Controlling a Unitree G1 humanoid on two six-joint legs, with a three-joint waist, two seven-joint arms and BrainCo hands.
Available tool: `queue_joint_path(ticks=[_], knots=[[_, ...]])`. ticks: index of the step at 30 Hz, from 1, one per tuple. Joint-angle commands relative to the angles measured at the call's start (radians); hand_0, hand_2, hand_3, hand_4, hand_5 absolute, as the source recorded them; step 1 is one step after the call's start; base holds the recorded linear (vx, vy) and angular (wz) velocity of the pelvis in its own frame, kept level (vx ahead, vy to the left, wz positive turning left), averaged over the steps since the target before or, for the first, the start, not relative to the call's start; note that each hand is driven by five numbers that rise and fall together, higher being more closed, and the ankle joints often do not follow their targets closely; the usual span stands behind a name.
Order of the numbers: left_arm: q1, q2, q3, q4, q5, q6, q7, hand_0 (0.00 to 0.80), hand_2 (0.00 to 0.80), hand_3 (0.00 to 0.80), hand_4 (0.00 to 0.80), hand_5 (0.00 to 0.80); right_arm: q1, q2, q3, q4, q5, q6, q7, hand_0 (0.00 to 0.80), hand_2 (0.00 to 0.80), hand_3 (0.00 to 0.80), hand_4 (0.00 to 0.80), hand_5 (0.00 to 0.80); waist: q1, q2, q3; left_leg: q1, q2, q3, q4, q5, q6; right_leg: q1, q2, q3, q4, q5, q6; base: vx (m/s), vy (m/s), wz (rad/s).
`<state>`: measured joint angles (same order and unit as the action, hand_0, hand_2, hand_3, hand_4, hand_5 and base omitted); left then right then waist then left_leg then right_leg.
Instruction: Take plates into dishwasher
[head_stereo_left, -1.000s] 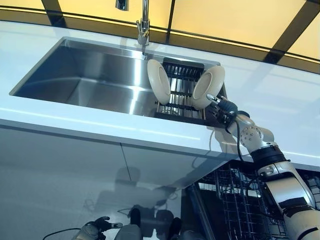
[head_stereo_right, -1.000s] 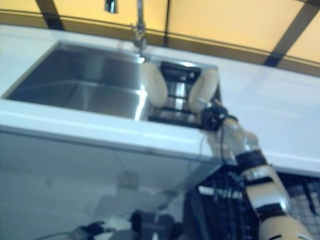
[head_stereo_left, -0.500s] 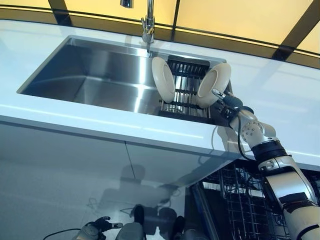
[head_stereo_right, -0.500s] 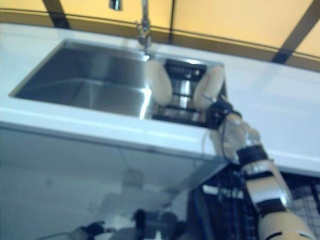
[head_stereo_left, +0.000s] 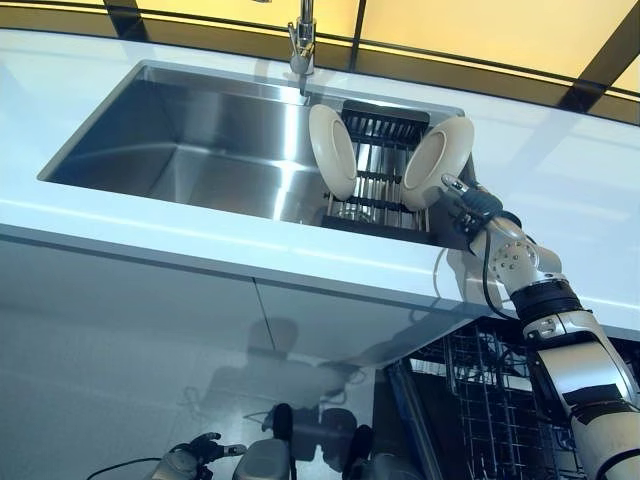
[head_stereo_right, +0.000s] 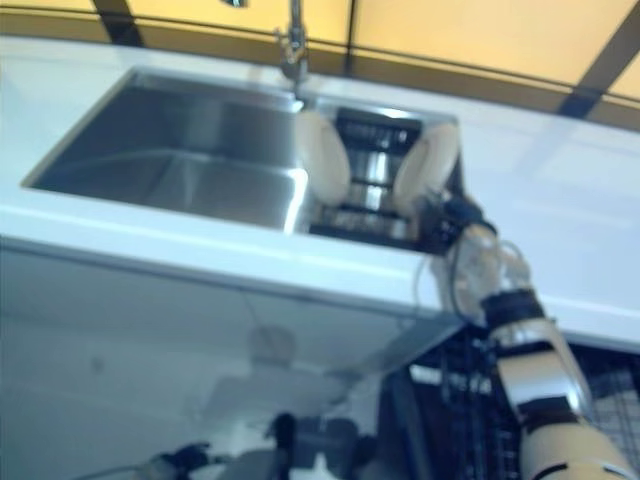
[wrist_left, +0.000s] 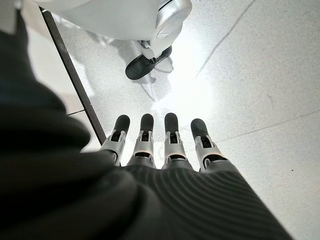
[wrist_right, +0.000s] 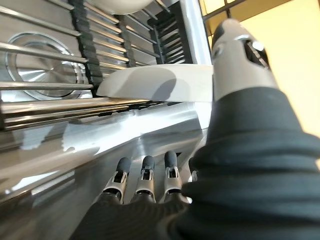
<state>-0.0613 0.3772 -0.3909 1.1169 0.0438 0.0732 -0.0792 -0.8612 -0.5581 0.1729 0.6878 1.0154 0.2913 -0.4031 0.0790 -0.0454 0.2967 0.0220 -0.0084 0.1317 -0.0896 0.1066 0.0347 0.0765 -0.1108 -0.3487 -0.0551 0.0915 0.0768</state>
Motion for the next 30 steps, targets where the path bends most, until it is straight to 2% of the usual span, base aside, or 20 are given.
queue_joint_path(ticks=[1, 30], knots=[[-0.015, -0.003, -0.089, -0.006, -0.017, -0.001, -0.004, 0.000, 0.000, 0.000, 0.000, 0.000, -0.166, -0.084, -0.015, 0.040, 0.025, -0.073, -0.029, 0.000, 0.000, 0.000, 0.000, 0.000, 0.061, 0.038, -0.015, 0.022, -0.045, -0.025, 0.039, -0.200, 0.049, -0.095, -0.004, -0.022, 0.227, -0.158, 0.005, 0.000, 0.000, 0.00], [-0.015, 0.007, -0.093, -0.017, -0.031, 0.002, 0.000, 0.000, 0.000, 0.000, 0.000, 0.000, -0.221, -0.097, -0.001, 0.046, 0.038, -0.077, -0.089, 0.000, 0.000, 0.000, 0.000, 0.000, 0.077, 0.023, 0.023, -0.003, -0.047, -0.033, 0.071, -0.212, 0.053, -0.115, -0.010, -0.028, 0.256, -0.148, 0.003, 0.008, -0.001, 0.02]])
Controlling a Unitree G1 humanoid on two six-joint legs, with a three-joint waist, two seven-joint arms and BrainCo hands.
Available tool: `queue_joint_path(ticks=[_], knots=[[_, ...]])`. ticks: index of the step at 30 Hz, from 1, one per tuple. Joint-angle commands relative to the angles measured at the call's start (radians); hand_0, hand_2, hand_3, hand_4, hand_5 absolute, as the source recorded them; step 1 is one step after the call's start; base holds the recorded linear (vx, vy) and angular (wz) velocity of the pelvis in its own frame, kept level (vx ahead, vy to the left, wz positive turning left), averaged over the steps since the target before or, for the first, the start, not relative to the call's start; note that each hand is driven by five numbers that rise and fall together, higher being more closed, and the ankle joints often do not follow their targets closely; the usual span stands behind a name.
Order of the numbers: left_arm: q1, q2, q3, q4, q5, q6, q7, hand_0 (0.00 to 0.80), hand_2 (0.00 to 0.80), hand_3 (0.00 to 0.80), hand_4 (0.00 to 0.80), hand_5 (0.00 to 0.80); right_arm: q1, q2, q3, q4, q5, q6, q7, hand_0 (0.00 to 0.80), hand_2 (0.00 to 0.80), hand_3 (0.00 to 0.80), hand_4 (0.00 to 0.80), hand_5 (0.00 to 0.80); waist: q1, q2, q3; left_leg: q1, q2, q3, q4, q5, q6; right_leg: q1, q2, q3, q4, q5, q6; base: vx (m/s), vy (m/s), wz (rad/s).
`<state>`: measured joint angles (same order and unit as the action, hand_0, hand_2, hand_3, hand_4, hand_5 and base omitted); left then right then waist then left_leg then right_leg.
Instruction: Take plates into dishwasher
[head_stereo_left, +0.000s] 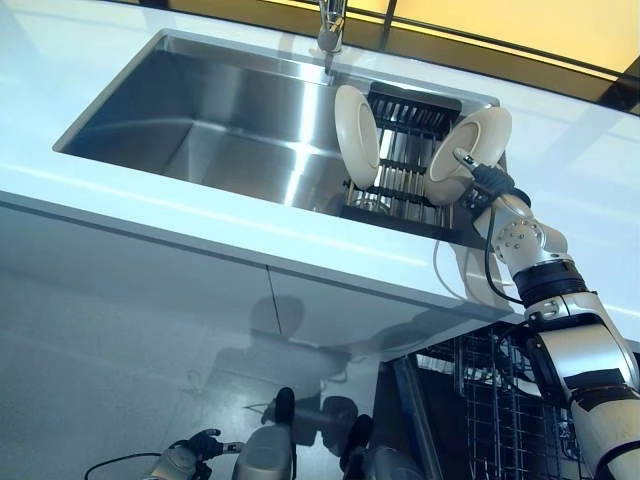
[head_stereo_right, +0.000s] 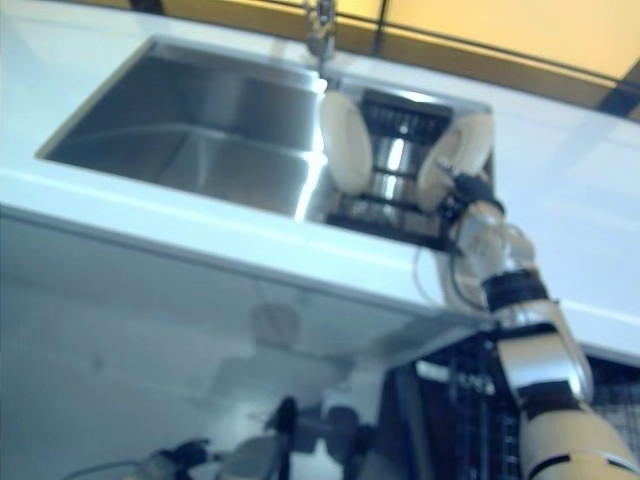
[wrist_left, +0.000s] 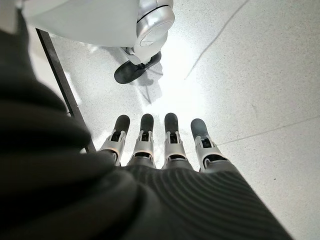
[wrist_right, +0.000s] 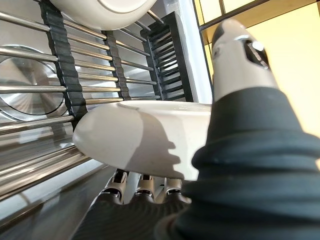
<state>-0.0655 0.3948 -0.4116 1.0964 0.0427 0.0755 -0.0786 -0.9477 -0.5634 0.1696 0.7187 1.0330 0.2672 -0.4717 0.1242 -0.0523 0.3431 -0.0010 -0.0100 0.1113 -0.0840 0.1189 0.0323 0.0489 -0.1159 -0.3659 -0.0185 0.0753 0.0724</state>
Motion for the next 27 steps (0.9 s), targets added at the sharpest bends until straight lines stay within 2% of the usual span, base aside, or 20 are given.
queue_joint_path(ticks=[1, 2, 3, 6, 8, 27], knots=[[-0.011, -0.011, -0.072, 0.002, -0.031, 0.000, -0.002, 0.000, 0.000, 0.000, 0.000, 0.000, -0.135, -0.093, 0.001, 0.020, 0.018, -0.051, -0.023, 0.000, 0.000, 0.000, 0.000, 0.000, 0.032, 0.030, -0.023, 0.020, -0.046, -0.013, 0.065, -0.224, 0.056, -0.088, -0.005, -0.011, 0.220, -0.132, 0.007, 0.000, 0.000, 0.00], [-0.012, -0.012, -0.072, 0.002, -0.032, 0.001, -0.002, 0.000, 0.000, 0.000, 0.000, 0.000, -0.137, -0.093, 0.000, 0.024, 0.018, -0.047, -0.030, 0.000, 0.000, 0.000, 0.000, 0.000, 0.033, 0.031, -0.022, 0.020, -0.046, -0.013, 0.065, -0.225, 0.056, -0.089, -0.005, -0.011, 0.221, -0.132, 0.007, 0.000, 0.000, 0.00], [-0.012, -0.012, -0.074, 0.001, -0.036, 0.001, -0.001, 0.000, 0.000, 0.000, 0.000, 0.000, -0.139, -0.094, 0.000, 0.030, 0.017, -0.041, -0.042, 0.207, 0.207, 0.207, 0.207, 0.207, 0.033, 0.031, -0.021, 0.019, -0.047, -0.014, 0.067, -0.225, 0.057, -0.089, -0.006, -0.010, 0.221, -0.132, 0.006, 0.000, 0.000, 0.00], [-0.011, -0.013, -0.074, 0.004, -0.036, -0.001, 0.000, 0.000, 0.000, 0.000, 0.000, 0.000, -0.143, -0.099, 0.003, 0.045, 0.013, -0.038, -0.052, 0.696, 0.696, 0.696, 0.696, 0.696, 0.034, 0.031, -0.021, 0.017, -0.047, -0.016, 0.067, -0.224, 0.057, -0.090, -0.006, -0.010, 0.223, -0.131, 0.006, 0.000, 0.000, 0.00], [-0.011, -0.013, -0.074, 0.006, -0.037, -0.003, 0.002, 0.000, 0.000, 0.000, 0.000, 0.000, -0.147, -0.101, 0.002, 0.053, -0.003, -0.031, -0.061, 0.800, 0.800, 0.800, 0.800, 0.800, 0.035, 0.031, -0.022, 0.016, -0.048, -0.017, 0.066, -0.224, 0.057, -0.093, -0.007, -0.010, 0.227, -0.130, 0.007, 0.000, 0.000, 0.00], [-0.006, -0.029, -0.085, 0.004, -0.050, -0.017, 0.003, 0.000, 0.000, 0.000, 0.000, 0.000, -0.165, -0.115, 0.005, 0.044, -0.180, -0.125, -0.169, 0.800, 0.800, 0.800, 0.800, 0.800, 0.035, 0.047, -0.032, 0.018, -0.051, -0.027, 0.048, -0.216, 0.056, -0.088, -0.005, -0.009, 0.219, -0.142, 0.000, -0.002, 0.001, 0.00]])
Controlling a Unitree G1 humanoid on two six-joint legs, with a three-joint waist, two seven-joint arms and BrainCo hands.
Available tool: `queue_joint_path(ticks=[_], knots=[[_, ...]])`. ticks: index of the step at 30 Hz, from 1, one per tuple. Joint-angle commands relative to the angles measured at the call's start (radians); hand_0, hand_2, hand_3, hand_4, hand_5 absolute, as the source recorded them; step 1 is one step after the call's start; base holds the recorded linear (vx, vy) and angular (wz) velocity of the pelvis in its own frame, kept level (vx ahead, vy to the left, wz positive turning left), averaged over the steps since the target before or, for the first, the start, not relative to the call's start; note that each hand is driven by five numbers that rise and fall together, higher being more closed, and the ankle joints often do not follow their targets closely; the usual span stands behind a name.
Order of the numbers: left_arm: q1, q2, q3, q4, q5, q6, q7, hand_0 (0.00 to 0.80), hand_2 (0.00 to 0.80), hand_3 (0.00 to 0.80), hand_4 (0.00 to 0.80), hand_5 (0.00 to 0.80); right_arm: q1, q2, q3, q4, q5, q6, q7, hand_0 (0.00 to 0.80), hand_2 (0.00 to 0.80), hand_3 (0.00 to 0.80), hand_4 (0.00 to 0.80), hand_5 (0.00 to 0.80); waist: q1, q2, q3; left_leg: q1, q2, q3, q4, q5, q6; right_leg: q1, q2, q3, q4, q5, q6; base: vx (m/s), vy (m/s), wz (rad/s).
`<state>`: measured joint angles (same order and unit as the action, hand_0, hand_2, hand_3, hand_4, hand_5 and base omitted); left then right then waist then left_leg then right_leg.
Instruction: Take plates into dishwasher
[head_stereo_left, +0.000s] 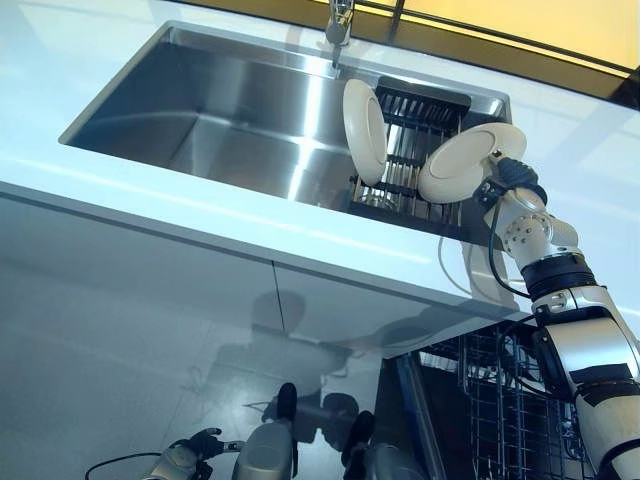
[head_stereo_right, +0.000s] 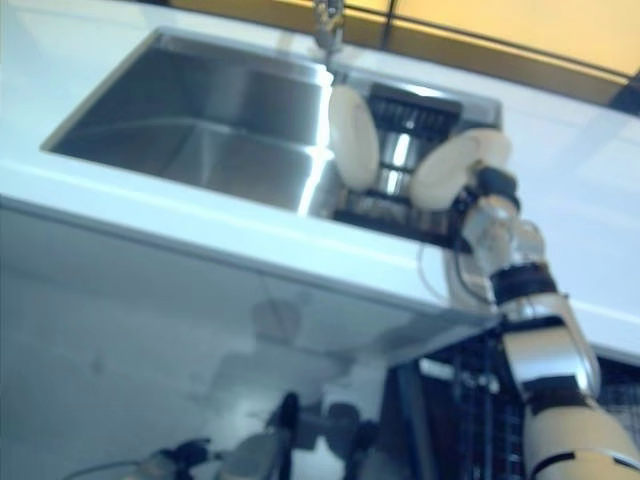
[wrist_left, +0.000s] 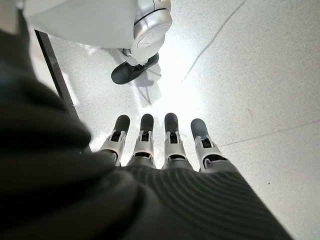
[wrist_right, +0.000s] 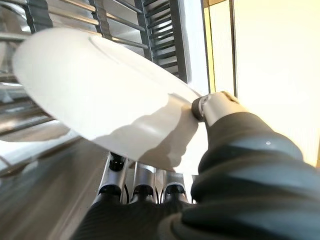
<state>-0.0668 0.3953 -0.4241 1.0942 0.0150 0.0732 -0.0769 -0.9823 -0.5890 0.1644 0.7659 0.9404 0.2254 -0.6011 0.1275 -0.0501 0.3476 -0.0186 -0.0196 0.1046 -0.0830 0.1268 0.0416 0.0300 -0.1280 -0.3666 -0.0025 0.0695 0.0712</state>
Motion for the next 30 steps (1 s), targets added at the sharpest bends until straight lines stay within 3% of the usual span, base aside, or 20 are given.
queue_joint_path(ticks=[1, 2, 8, 18, 24, 30], knots=[[-0.002, -0.031, -0.073, 0.006, -0.021, -0.014, 0.002, 0.000, 0.000, 0.000, 0.000, 0.000, -0.130, -0.089, 0.011, -0.012, -0.137, -0.098, -0.045, 0.800, 0.800, 0.800, 0.800, 0.800, 0.031, 0.046, -0.039, 0.040, -0.042, -0.021, 0.045, -0.223, 0.047, -0.066, 0.008, -0.008, 0.203, -0.135, 0.002, 0.000, 0.000, 0.00], [-0.002, -0.031, -0.073, 0.006, -0.021, -0.014, 0.002, 0.000, 0.000, 0.000, 0.000, 0.000, -0.129, -0.089, 0.011, -0.012, -0.137, -0.098, -0.046, 0.800, 0.800, 0.800, 0.800, 0.800, 0.031, 0.046, -0.039, 0.040, -0.042, -0.021, 0.045, -0.223, 0.047, -0.065, 0.008, -0.008, 0.202, -0.135, 0.002, 0.000, 0.000, 0.00], [0.011, -0.035, -0.071, 0.012, 0.002, -0.018, -0.006, 0.000, 0.000, 0.000, 0.000, 0.000, -0.106, -0.081, 0.006, -0.124, -0.299, -0.263, -0.038, 0.800, 0.800, 0.800, 0.800, 0.800, 0.027, 0.046, -0.062, 0.056, -0.038, -0.018, 0.036, -0.223, 0.045, -0.048, 0.013, -0.012, 0.188, -0.142, 0.002, 0.000, 0.000, 0.00], [0.042, -0.039, -0.051, 0.028, 0.047, -0.031, -0.018, 0.000, 0.000, 0.000, 0.000, 0.000, -0.022, -0.125, -0.007, -0.392, -0.548, -0.365, 0.000, 0.800, 0.800, 0.800, 0.800, 0.800, 0.005, 0.040, -0.110, 0.079, -0.034, -0.008, 0.023, -0.228, 0.043, -0.019, 0.029, -0.006, 0.154, -0.157, 0.006, 0.000, 0.000, 0.00], [0.061, -0.048, -0.032, 0.035, 0.070, -0.038, -0.023, 0.000, 0.000, 0.000, 0.000, 0.000, 0.063, -0.152, -0.050, -0.570, -0.599, -0.362, 0.040, 0.800, 0.800, 0.800, 0.800, 0.800, -0.022, 0.036, -0.143, 0.097, -0.035, 0.008, 0.012, -0.234, 0.048, -0.010, 0.034, 0.011, 0.151, -0.152, 0.014, -0.035, 0.039, 0.00], [0.068, -0.053, -0.011, 0.033, 0.109, -0.037, -0.020, 0.000, 0.000, 0.000, 0.000, 0.000, 0.249, -0.183, -0.147, -0.744, -0.553, -0.347, 0.100, 0.800, 0.800, 0.800, 0.800, 0.800, -0.089, 0.029, -0.167, 0.121, -0.036, 0.035, -0.004, -0.245, 0.063, -0.036, 0.029, 0.057, 0.205, -0.104, 0.036, -0.080, 0.097, -0.12]])
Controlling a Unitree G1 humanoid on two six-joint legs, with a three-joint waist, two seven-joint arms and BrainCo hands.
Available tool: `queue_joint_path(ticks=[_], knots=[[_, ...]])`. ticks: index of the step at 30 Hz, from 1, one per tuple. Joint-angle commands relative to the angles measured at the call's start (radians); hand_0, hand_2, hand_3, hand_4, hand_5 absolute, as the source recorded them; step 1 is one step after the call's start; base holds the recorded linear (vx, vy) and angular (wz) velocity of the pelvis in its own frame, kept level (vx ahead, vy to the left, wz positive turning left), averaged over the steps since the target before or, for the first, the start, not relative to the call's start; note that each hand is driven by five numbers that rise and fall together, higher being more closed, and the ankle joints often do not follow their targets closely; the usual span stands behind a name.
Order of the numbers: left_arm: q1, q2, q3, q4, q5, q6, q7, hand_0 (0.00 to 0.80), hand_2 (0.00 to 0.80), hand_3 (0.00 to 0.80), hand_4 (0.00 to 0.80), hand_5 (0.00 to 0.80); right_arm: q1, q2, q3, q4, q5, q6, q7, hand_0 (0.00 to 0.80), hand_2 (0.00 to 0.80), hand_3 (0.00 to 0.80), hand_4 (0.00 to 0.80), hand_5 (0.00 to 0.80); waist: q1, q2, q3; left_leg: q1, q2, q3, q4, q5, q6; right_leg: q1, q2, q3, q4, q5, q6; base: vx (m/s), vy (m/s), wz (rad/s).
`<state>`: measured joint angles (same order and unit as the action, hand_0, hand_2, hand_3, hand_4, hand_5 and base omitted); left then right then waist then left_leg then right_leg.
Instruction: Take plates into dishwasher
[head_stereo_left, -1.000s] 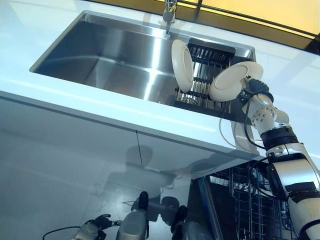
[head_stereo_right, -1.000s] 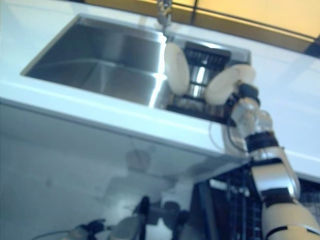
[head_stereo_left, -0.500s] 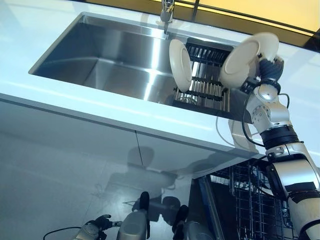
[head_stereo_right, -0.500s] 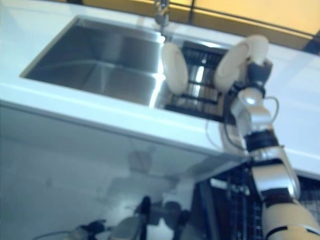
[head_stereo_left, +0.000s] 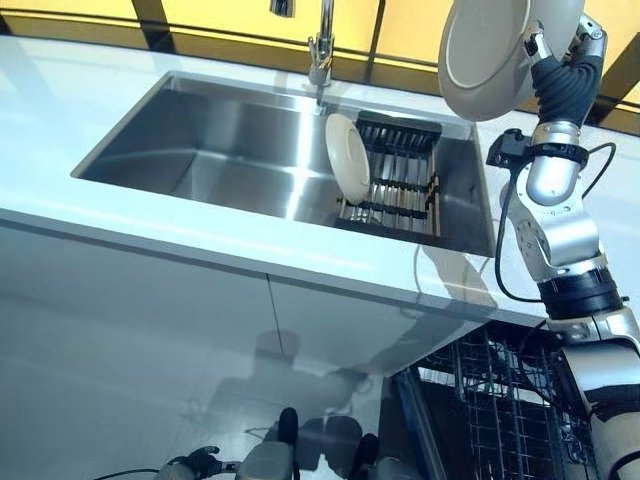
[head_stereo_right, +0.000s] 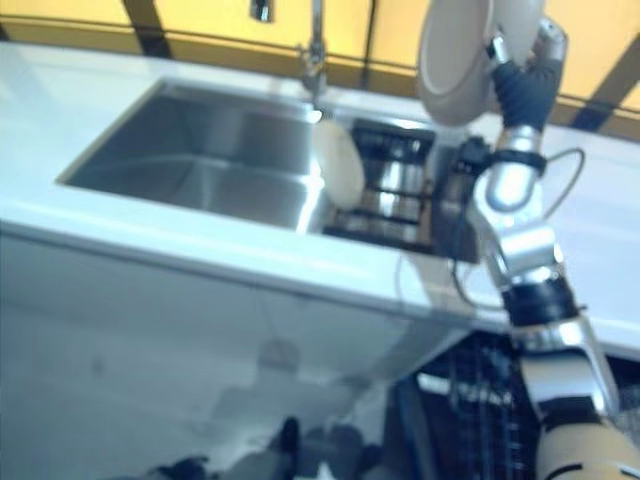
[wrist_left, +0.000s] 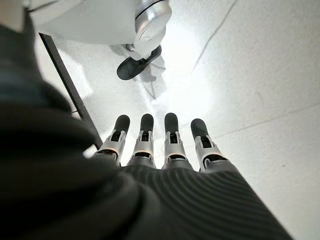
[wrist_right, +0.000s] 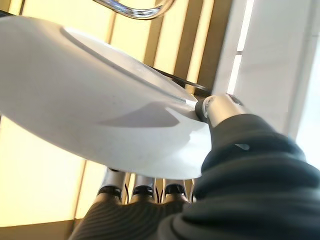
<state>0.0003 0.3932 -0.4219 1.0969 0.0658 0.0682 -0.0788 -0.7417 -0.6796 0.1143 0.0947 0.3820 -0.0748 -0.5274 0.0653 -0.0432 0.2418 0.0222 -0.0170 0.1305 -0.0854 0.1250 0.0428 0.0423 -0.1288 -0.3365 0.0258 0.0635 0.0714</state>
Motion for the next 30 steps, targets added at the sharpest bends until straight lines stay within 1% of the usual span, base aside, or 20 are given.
queue_joint_path(ticks=[1, 3, 6, 8, 9, 10, 11, 12, 13, 14, 15, 17, 19, 20, 22, 24, 26, 27, 28, 30], knots=[[-0.001, -0.052, -0.011, 0.031, 0.060, -0.028, -0.017, 0.000, 0.000, 0.000, 0.000, 0.000, 0.038, -0.094, -0.116, -0.091, 0.014, -0.046, 0.038, 0.800, 0.800, 0.800, 0.800, 0.800, -0.034, 0.021, -0.065, 0.081, -0.038, 0.014, -0.002, -0.246, 0.064, -0.055, 0.030, 0.036, 0.183, -0.092, 0.039, -0.096, 0.120, -0.35], [-0.009, -0.050, -0.009, 0.038, 0.066, -0.020, -0.014, 0.000, 0.000, 0.000, 0.000, 0.000, 0.127, -0.105, -0.168, -0.143, 0.032, -0.047, 0.063, 0.800, 0.800, 0.800, 0.800, 0.800, -0.066, 0.016, -0.073, 0.086, -0.036, 0.029, -0.002, -0.256, 0.068, -0.070, 0.031, 0.067, 0.199, -0.067, 0.050, -0.073, 0.095, -0.40], [-0.017, -0.046, -0.003, 0.046, 0.081, -0.010, -0.014, 0.000, 0.000, 0.000, 0.000, 0.000, 0.201, -0.117, -0.211, -0.178, 0.045, -0.052, 0.081, 0.800, 0.800, 0.800, 0.800, 0.800, -0.095, 0.013, -0.078, 0.088, -0.034, 0.048, -0.002, -0.263, 0.071, -0.091, 0.037, 0.095, 0.204, -0.044, 0.059, -0.062, 0.062, -0.42], [-0.027, -0.035, 0.005, 0.056, 0.103, 0.001, -0.022, 0.000, 0.000, 0.000, 0.000, 0.000, 0.284, -0.123, -0.261, -0.212, 0.046, -0.061, 0.095, 0.800, 0.800, 0.800, 0.800, 0.800, -0.127, 0.005, -0.081, 0.091, -0.026, 0.091, -0.002, -0.269, 0.071, -0.110, 0.045, 0.117, 0.186, -0.017, 0.072, -0.072, 0.051, -0.58], [-0.028, -0.032, 0.005, 0.058, 0.108, 0.004, -0.024, 0.000, 0.000, 0.000, 0.000, 0.000, 0.302, -0.124, -0.272, -0.220, 0.048, -0.061, 0.099, 0.800, 0.800, 0.800, 0.800, 0.800, -0.133, 0.004, -0.080, 0.092, -0.023, 0.106, -0.002, -0.270, 0.069, -0.116, 0.047, 0.120, 0.177, -0.006, 0.077, -0.094, 0.029, -0.68], [-0.030, -0.027, 0.008, 0.058, 0.113, 0.015, -0.026, 0.000, 0.000, 0.000, 0.000, 0.000, 0.340, -0.123, -0.295, -0.238, 0.056, -0.057, 0.118, 0.800, 0.800, 0.800, 0.800, 0.800, -0.151, 0.001, -0.075, 0.096, -0.013, 0.143, -0.002, -0.269, 0.067, -0.139, 0.054, 0.126, 0.161, 0.012, 0.087, -0.102, 0.014, -0.83], [-0.034, -0.023, 0.011, 0.061, 0.118, 0.018, -0.030, 0.000, 0.000, 0.000, 0.000, 0.000, 0.360, -0.122, -0.306, -0.242, 0.057, -0.062, 0.123, 0.800, 0.800, 0.800, 0.800, 0.800, -0.159, -0.002, -0.073, 0.097, -0.009, 0.163, -0.002, -0.269, 0.067, -0.148, 0.061, 0.134, 0.147, 0.009, 0.090, -0.142, 0.005, -0.92], [-0.039, -0.019, 0.007, 0.069, 0.116, 0.019, -0.024, 0.000, 0.000, 0.000, 0.000, 0.000, 0.387, -0.123, -0.320, -0.250, 0.042, -0.058, 0.132, 0.800, 0.800, 0.800, 0.800, 0.800, -0.172, -0.006, -0.066, 0.101, -0.004, 0.186, -0.002, -0.266, 0.068, -0.160, 0.064, 0.133, 0.140, 0.015, 0.093, -0.136, 0.004, -0.95], [-0.039, -0.018, 0.010, 0.071, 0.103, 0.024, -0.012, 0.000, 0.000, 0.000, 0.000, 0.000, 0.402, -0.128, -0.328, -0.255, 0.052, -0.066, 0.142, 0.800, 0.800, 0.800, 0.800, 0.800, -0.175, -0.006, -0.061, 0.106, 0.003, 0.222, -0.002, -0.266, 0.070, -0.169, 0.054, 0.110, 0.157, 0.019, 0.095, -0.118, 0.041, -0.90], [-0.039, -0.016, 0.021, 0.073, 0.088, 0.027, -0.003, 0.000, 0.000, 0.000, 0.000, 0.000, 0.415, -0.131, -0.334, -0.258, 0.072, -0.075, 0.159, 0.800, 0.800, 0.800, 0.800, 0.800, -0.182, -0.002, -0.057, 0.117, 0.010, 0.242, -0.002, -0.271, 0.071, -0.167, 0.033, 0.087, 0.198, 0.013, 0.105, -0.105, 0.048, -0.90], [-0.042, -0.014, 0.034, 0.072, 0.080, 0.029, 0.002, 0.000, 0.000, 0.000, 0.000, 0.000, 0.424, -0.132, -0.334, -0.258, 0.086, -0.086, 0.169, 0.800, 0.800, 0.800, 0.800, 0.800, -0.186, 0.000, -0.055, 0.120, 0.017, 0.274, -0.002, -0.270, 0.074, -0.161, 0.014, 0.066, 0.234, 0.002, 0.097, -0.093, 0.027, -1.02], [-0.054, -0.011, 0.043, 0.076, 0.060, 0.028, 0.011, 0.000, 0.000, 0.000, 0.000, 0.000, 0.440, -0.140, -0.330, -0.255, 0.105, -0.120, 0.180, 0.800, 0.800, 0.800, 0.800, 0.800, -0.194, 0.006, -0.058, 0.118, 0.029, 0.323, -0.002, -0.269, 0.078, -0.137, -0.018, 0.040, 0.318, -0.030, 0.067, -0.128, -0.054, -1.47], [-0.063, -0.008, 0.039, 0.082, 0.040, 0.019, 0.008, 0.000, 0.000, 0.000, 0.000, 0.000, 0.443, -0.143, -0.321, -0.252, 0.099, -0.137, 0.205, 0.800, 0.800, 0.800, 0.800, 0.800, -0.204, 0.009, -0.067, 0.097, 0.042, 0.371, 0.027, -0.290, 0.075, -0.099, -0.038, 0.035, 0.355, -0.047, 0.051, -0.142, -0.139, -1.21], [-0.066, -0.005, 0.036, 0.083, 0.029, 0.013, 0.004, 0.000, 0.000, 0.000, 0.000, 0.000, 0.433, -0.144, -0.311, -0.248, 0.100, -0.132, 0.224, 0.800, 0.800, 0.800, 0.800, 0.800, -0.206, 0.007, -0.074, 0.082, 0.049, 0.393, 0.046, -0.296, 0.071, -0.072, -0.041, 0.031, 0.350, -0.058, 0.048, -0.145, -0.224, -0.92], [-0.072, -0.001, 0.038, 0.080, 0.011, 0.009, -0.005, 0.000, 0.000, 0.000, 0.000, 0.000, 0.411, -0.145, -0.283, -0.231, 0.098, -0.121, 0.254, 0.800, 0.800, 0.800, 0.800, 0.800, -0.207, -0.003, -0.090, 0.062, 0.060, 0.428, 0.069, -0.297, 0.062, -0.008, -0.029, 0.021, 0.294, -0.082, 0.042, -0.152, -0.313, -0.96], [-0.082, -0.001, 0.042, 0.077, 0.008, 0.010, -0.008, 0.000, 0.000, 0.000, 0.000, 0.000, 0.395, -0.144, -0.257, -0.212, 0.114, -0.104, 0.278, 0.800, 0.800, 0.800, 0.800, 0.800, -0.210, -0.019, -0.106, 0.042, 0.077, 0.461, 0.083, -0.287, 0.045, 0.055, 0.005, 0.011, 0.202, -0.129, 0.034, -0.220, -0.466, -0.79], [-0.094, -0.002, 0.048, 0.076, 0.000, 0.012, -0.002, 0.000, 0.000, 0.000, 0.000, 0.000, 0.380, -0.139, -0.231, -0.200, 0.143, -0.082, 0.303, 0.800, 0.800, 0.800, 0.800, 0.800, -0.204, -0.040, -0.116, 0.009, 0.109, 0.508, 0.102, -0.264, 0.012, 0.105, 0.055, -0.013, 0.088, -0.204, 0.008, -0.354, -0.634, -0.84], [-0.100, -0.005, 0.057, 0.073, -0.004, 0.018, 0.002, 0.000, 0.000, 0.000, 0.000, 0.000, 0.373, -0.137, -0.220, -0.199, 0.150, -0.067, 0.320, 0.800, 0.800, 0.800, 0.800, 0.800, -0.199, -0.050, -0.120, -0.002, 0.121, 0.525, 0.103, -0.249, -0.007, 0.119, 0.069, -0.030, 0.043, -0.205, 0.002, -0.391, -0.664, -0.66], [-0.104, -0.008, 0.064, 0.067, -0.005, 0.024, 0.007, 0.000, 0.000, 0.000, 0.000, 0.000, 0.368, -0.141, -0.207, -0.205, 0.158, -0.042, 0.328, 0.800, 0.800, 0.800, 0.800, 0.800, -0.197, -0.059, -0.120, -0.012, 0.131, 0.531, 0.100, -0.231, -0.026, 0.129, 0.086, -0.026, 0.000, -0.194, -0.006, -0.378, -0.633, -0.58], [-0.108, -0.021, 0.074, 0.053, -0.015, 0.021, 0.015, 0.000, 0.000, 0.000, 0.000, 0.000, 0.368, -0.158, -0.192, -0.224, 0.146, 0.004, 0.347, 0.800, 0.800, 0.800, 0.800, 0.800, -0.197, -0.064, -0.113, -0.022, 0.145, 0.511, 0.089, -0.192, -0.059, 0.122, 0.105, -0.007, -0.027, -0.179, -0.024, -0.342, -0.548, -0.46]])
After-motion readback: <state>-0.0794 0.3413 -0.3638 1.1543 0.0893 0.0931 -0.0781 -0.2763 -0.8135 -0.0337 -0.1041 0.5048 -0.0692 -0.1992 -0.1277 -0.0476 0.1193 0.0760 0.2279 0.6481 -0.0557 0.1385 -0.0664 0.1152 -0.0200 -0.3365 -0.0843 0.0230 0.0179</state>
